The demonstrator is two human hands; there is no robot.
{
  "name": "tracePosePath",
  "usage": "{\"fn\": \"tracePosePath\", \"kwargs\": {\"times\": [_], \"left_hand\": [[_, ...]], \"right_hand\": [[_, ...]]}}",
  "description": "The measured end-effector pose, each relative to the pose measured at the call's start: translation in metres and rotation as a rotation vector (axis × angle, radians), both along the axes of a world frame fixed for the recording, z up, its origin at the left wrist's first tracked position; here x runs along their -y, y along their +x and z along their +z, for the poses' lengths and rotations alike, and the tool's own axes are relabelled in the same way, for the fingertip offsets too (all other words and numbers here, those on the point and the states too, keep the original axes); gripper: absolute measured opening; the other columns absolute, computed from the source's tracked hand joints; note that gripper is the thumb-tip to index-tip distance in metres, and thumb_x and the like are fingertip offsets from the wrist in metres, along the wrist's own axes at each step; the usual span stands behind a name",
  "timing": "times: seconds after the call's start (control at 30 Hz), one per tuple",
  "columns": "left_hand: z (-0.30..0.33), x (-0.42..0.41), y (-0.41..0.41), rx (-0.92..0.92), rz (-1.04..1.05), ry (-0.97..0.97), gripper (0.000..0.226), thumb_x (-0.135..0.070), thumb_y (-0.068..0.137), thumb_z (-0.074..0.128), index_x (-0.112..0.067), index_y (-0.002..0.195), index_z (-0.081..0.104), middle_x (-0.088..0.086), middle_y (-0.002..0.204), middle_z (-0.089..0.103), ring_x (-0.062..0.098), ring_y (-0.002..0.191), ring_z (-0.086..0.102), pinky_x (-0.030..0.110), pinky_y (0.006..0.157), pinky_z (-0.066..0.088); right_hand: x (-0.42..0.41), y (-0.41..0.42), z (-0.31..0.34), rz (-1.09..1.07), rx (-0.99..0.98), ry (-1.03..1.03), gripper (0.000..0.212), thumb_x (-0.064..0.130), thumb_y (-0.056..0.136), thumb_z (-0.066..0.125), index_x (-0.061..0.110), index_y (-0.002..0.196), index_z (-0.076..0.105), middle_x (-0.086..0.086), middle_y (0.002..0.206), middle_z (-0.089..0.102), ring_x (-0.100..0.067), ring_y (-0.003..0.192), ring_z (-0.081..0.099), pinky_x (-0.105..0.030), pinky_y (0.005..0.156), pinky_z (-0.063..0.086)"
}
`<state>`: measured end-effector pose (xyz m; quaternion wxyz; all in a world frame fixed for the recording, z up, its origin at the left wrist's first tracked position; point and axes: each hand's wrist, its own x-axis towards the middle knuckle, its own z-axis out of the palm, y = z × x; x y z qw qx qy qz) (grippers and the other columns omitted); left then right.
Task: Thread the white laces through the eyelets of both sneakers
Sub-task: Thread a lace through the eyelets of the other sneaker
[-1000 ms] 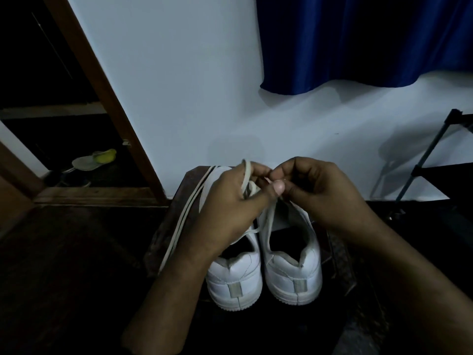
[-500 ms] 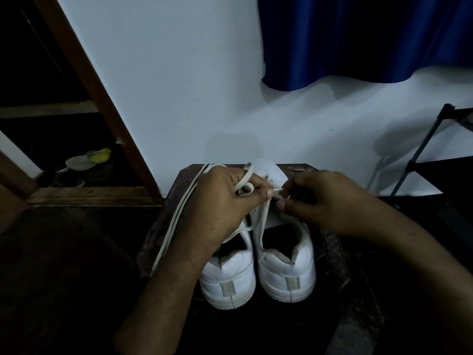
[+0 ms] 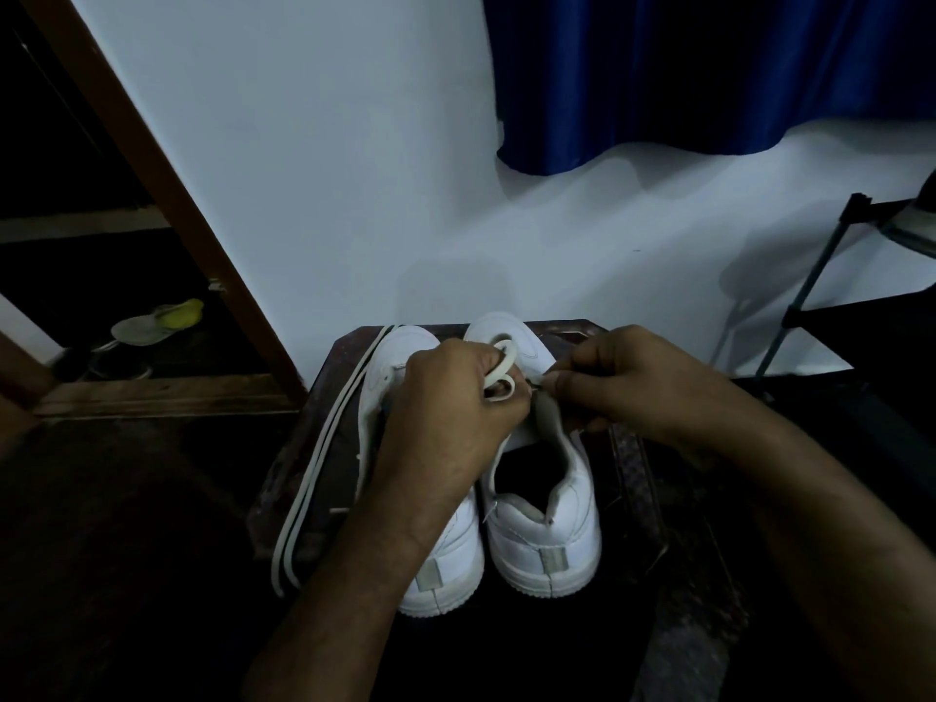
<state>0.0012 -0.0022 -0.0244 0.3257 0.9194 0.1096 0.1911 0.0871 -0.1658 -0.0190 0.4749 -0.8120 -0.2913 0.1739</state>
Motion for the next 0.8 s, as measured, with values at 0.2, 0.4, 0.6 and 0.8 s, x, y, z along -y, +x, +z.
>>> {"fn": "tracePosePath", "kwargs": {"times": [0.2,0.4,0.6,0.8], "left_hand": [[-0.003,-0.001,0.004,-0.002,-0.024,-0.009,0.018,-0.033,0.086,0.077,-0.019,0.076,0.076,-0.005,0.068,0.071,0.012,0.068,0.068,0.04,0.067,0.057],[-0.003,-0.006,0.001,0.078,-0.05,-0.19,0.004,-0.03,0.092,0.075,-0.026,0.092,0.078,-0.01,0.079,0.075,0.004,0.077,0.07,0.03,0.076,0.058],[0.009,0.0,-0.003,0.268,-0.048,-0.396,0.04,-0.05,0.099,0.06,-0.028,0.132,0.065,-0.019,0.103,0.073,-0.006,0.103,0.066,0.012,0.089,0.051],[0.006,-0.002,0.001,0.405,-0.045,-0.454,0.058,-0.055,0.098,0.049,-0.028,0.149,0.048,-0.018,0.116,0.068,0.003,0.114,0.064,0.033,0.105,0.051]], "right_hand": [[0.002,0.0,-0.005,0.03,-0.046,0.012,0.026,0.023,0.102,0.057,0.011,0.083,0.071,-0.007,0.077,0.076,-0.017,0.074,0.073,-0.041,0.074,0.062],[-0.003,0.002,-0.013,-0.054,0.069,0.018,0.021,0.026,0.099,0.062,0.019,0.081,0.069,-0.007,0.078,0.074,-0.028,0.076,0.071,-0.051,0.076,0.06],[-0.015,-0.005,0.005,-0.284,-0.393,0.706,0.023,0.019,0.108,0.041,0.012,0.091,0.054,-0.007,0.078,0.069,-0.019,0.069,0.07,-0.03,0.064,0.057],[-0.005,0.003,-0.004,-0.236,0.369,0.112,0.026,0.034,0.102,0.053,0.021,0.081,0.058,0.004,0.061,0.054,-0.012,0.054,0.047,-0.03,0.055,0.037]]}}
